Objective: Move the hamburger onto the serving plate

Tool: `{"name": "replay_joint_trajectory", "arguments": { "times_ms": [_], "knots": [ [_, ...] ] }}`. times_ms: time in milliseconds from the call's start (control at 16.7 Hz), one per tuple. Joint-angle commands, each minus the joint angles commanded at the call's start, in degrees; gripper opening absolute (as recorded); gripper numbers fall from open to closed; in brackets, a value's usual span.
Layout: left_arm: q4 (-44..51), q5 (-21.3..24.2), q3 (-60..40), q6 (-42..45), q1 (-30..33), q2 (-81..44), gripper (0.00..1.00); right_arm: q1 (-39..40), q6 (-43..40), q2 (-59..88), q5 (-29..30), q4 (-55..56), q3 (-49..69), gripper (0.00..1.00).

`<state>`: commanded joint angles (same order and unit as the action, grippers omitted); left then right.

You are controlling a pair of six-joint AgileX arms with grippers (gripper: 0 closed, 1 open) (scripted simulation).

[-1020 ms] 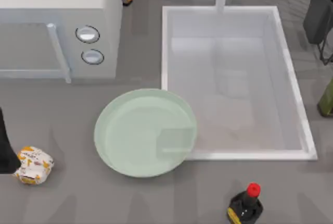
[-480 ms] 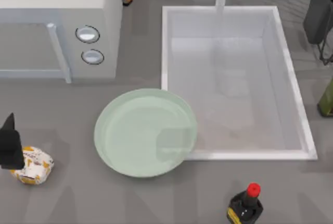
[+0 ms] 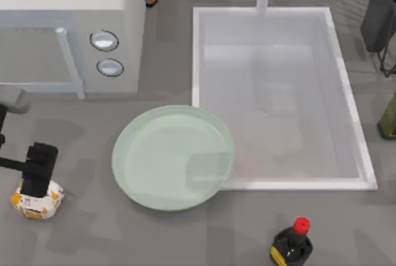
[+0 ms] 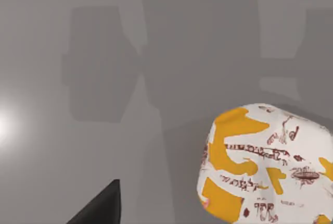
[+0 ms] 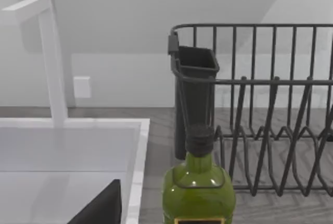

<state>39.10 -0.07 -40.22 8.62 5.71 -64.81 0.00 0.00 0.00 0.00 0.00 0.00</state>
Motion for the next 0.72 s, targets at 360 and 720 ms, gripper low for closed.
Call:
{"name": "replay_joint_trajectory", "arguments": {
  "times_ms": [360, 720],
  "knots": [
    [12.94, -0.02, -13.31, 2.85, 1.89, -22.82, 1.0, 0.0, 0.0, 0.0, 0.0, 0.0, 0.0, 1.0],
    [15.22, -0.03, -15.66, 3.36, 2.22, -26.51, 1.0, 0.0, 0.0, 0.0, 0.0, 0.0, 0.0, 1.0]
  ]
}}
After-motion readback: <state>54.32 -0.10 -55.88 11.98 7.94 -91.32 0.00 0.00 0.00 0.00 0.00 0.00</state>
